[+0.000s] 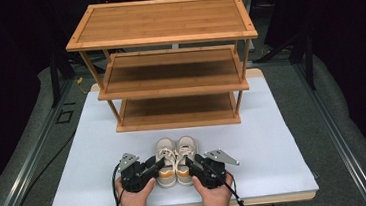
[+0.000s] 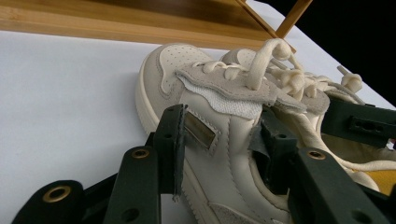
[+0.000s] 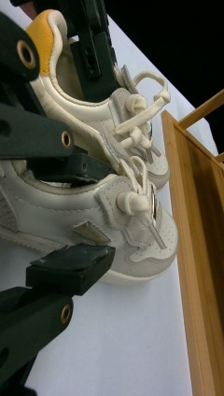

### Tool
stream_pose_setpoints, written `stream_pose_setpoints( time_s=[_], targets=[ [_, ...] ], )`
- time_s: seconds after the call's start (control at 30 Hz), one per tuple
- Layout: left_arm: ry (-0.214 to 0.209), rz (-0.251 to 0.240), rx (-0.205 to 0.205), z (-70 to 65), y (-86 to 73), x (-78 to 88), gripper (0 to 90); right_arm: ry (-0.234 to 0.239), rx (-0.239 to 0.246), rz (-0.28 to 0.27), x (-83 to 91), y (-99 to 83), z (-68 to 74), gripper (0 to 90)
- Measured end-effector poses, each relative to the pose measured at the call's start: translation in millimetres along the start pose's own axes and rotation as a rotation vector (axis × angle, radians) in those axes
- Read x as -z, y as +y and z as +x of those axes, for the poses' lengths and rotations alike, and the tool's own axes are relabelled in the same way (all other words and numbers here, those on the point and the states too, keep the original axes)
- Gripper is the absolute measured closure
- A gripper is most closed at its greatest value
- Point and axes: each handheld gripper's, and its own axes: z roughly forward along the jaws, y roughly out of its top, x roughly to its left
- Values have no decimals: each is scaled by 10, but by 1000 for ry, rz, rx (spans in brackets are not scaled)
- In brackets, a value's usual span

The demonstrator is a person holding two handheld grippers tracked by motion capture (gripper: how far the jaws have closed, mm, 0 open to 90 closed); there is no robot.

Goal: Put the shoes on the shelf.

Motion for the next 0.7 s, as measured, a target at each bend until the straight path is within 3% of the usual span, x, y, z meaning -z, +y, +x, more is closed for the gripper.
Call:
stream_pose_setpoints(
  time_s=[0.17,0.7],
  targets=[
    [-5,0,8,-10,65,29,585,4,-2,11,37,83,26,585],
    [-24,-30,3,-96,361,181,586,22,9,-27,161,358,139,585]
  ],
)
